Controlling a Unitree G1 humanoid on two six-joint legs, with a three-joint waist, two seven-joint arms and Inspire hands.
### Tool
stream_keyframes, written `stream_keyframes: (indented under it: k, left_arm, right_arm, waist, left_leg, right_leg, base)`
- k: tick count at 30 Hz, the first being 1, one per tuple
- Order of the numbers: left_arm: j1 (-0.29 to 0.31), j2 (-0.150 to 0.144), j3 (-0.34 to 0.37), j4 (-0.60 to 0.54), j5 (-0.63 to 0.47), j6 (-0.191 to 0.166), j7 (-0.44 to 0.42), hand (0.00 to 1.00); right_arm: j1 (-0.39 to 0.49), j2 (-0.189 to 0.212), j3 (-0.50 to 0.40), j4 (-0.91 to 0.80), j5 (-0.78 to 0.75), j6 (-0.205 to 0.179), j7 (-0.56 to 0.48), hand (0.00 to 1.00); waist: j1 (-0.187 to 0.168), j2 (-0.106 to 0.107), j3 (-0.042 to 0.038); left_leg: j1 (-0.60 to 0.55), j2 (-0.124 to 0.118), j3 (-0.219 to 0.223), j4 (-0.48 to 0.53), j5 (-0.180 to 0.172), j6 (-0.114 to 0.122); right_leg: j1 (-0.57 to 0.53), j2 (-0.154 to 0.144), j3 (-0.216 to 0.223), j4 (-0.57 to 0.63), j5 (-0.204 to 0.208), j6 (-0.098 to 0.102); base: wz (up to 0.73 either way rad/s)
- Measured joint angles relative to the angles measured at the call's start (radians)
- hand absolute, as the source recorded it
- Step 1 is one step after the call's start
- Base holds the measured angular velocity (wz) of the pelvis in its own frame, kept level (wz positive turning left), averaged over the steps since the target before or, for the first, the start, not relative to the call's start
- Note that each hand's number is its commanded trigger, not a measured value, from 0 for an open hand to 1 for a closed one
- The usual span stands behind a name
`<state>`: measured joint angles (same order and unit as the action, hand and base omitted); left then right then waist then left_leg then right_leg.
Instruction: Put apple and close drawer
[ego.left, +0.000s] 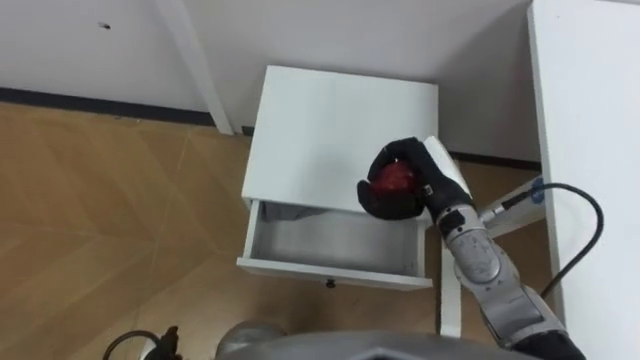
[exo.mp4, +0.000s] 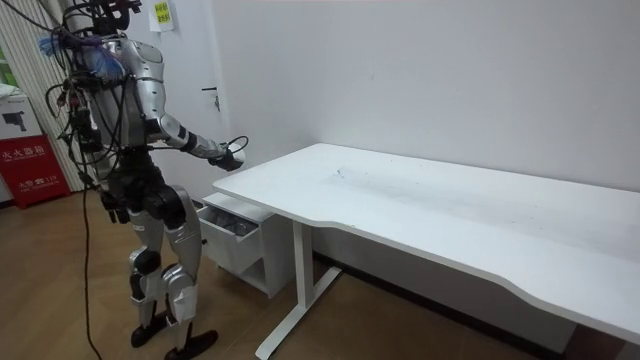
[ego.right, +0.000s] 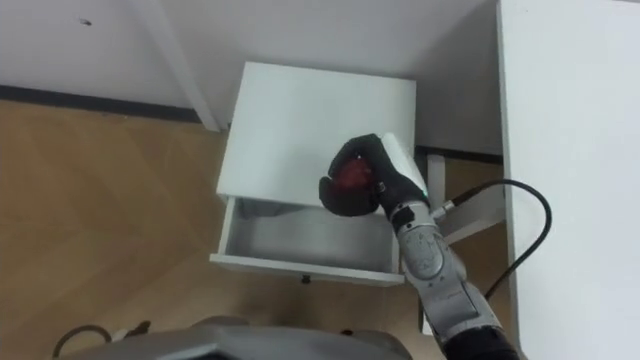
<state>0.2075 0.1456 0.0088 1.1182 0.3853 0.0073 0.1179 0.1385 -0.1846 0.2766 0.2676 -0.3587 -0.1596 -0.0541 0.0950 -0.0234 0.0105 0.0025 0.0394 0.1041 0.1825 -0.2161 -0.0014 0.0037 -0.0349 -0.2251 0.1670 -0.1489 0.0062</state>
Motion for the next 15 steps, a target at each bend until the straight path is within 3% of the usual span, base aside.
stream_keyframes:
  k: [4, 5, 6, 7, 15]
  left_arm:
    - [-0.012, 0.002, -0.001, -0.011, 0.0, -0.004, 0.0, 0.0]
    - [-0.019, 0.002, -0.002, -0.011, -0.001, -0.004, 0.0, 0.0]
    - [-0.025, 0.003, -0.003, -0.011, -0.003, -0.004, 0.0, 0.0]
    - [-0.027, 0.003, -0.003, -0.011, -0.003, -0.004, 0.0, 0.0]
    - [-0.042, 0.006, -0.015, -0.007, -0.011, -0.004, 0.001, 0.0]
  right_arm:
    - [0.001, -0.003, 0.019, -0.007, -0.005, 0.004, 0.027, 1.0]
    - [0.001, -0.002, 0.022, -0.007, -0.005, 0.01, 0.036, 0.94]
    - [0.001, -0.002, 0.023, -0.007, -0.004, 0.011, 0.044, 0.25]
    - [0.001, -0.003, 0.023, -0.007, -0.004, 0.011, 0.046, 0.0]
    - [0.0, -0.002, 0.024, -0.007, -0.034, 0.031, 0.075, 0.0]
  waist:
    - [-0.004, -0.004, -0.0051]
    - [-0.005, -0.005, -0.0062]
    - [-0.005, -0.006, -0.007]
    - [-0.006, -0.007, -0.0074]
    - [-0.006, -0.006, -0.0067]
  left_leg:
    - [0.003, 0.0, -0.001, -0.002, 0.0, 0.0]
    - [0.004, 0.0, -0.001, -0.004, 0.0, 0.0]
    - [0.006, -0.001, -0.002, -0.008, 0.0, 0.0]
    - [0.008, -0.001, -0.003, -0.011, 0.0, 0.0]
    - [0.006, -0.001, 0.001, -0.01, 0.0, 0.0]
  right_leg:
    - [0.001, 0.0, 0.001, 0.0, 0.0, 0.0]
    - [0.001, 0.0, 0.002, 0.0, 0.0, 0.0]
    - [0.001, 0.0, 0.002, 0.0, 0.0, 0.0]
    - [0.002, 0.0, 0.003, 0.0, 0.0, 0.0]
    - [0.0, 0.0, 0.003, 0.0, 0.0, 0.0]
  base:
    - [0.0]
    - [0.0]
    - [0.0]
    - [-0.04]
    - [0.0]
